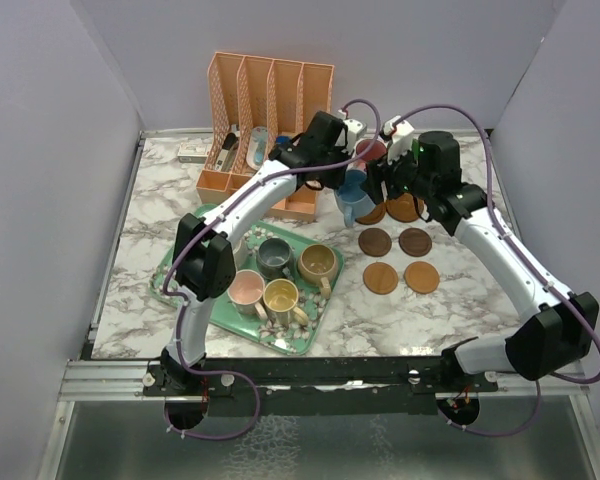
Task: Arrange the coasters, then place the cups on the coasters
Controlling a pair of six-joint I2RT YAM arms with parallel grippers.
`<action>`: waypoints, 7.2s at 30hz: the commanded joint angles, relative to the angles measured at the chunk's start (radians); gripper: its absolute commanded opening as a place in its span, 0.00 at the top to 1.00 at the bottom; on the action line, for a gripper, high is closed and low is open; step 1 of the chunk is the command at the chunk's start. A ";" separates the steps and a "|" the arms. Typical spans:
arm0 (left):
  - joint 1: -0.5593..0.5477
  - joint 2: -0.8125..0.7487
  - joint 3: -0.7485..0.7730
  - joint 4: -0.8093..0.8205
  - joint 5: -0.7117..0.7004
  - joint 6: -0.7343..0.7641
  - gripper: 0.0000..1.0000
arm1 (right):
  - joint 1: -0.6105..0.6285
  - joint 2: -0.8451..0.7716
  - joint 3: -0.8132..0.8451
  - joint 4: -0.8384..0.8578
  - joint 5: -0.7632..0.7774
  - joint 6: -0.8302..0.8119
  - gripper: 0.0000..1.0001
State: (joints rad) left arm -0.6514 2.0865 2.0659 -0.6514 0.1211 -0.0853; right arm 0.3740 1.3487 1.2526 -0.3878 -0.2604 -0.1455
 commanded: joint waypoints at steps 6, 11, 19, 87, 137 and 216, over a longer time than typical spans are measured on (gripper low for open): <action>-0.081 -0.145 -0.065 0.198 -0.220 -0.128 1.00 | 0.004 0.075 0.070 0.017 0.231 0.159 0.42; -0.102 -0.167 -0.093 0.220 -0.254 -0.138 1.00 | 0.003 0.075 0.028 0.042 0.252 0.164 0.49; -0.116 -0.186 -0.111 0.228 -0.296 -0.162 1.00 | -0.014 0.119 0.025 0.040 0.255 0.179 0.56; -0.097 -0.610 -0.628 0.473 -0.191 0.205 0.11 | -0.294 0.392 0.132 0.005 0.507 0.196 0.99; -0.096 -0.622 -0.646 0.483 -0.164 0.214 0.11 | -0.313 0.484 0.192 0.000 0.475 0.276 0.99; -0.097 -0.645 -0.675 0.474 -0.108 0.227 0.10 | -0.325 0.558 0.192 0.036 0.413 0.168 0.99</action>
State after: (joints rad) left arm -0.7521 1.4677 1.3956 -0.1890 -0.0105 0.1307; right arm 0.0620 1.8896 1.4067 -0.4019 0.1699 0.0277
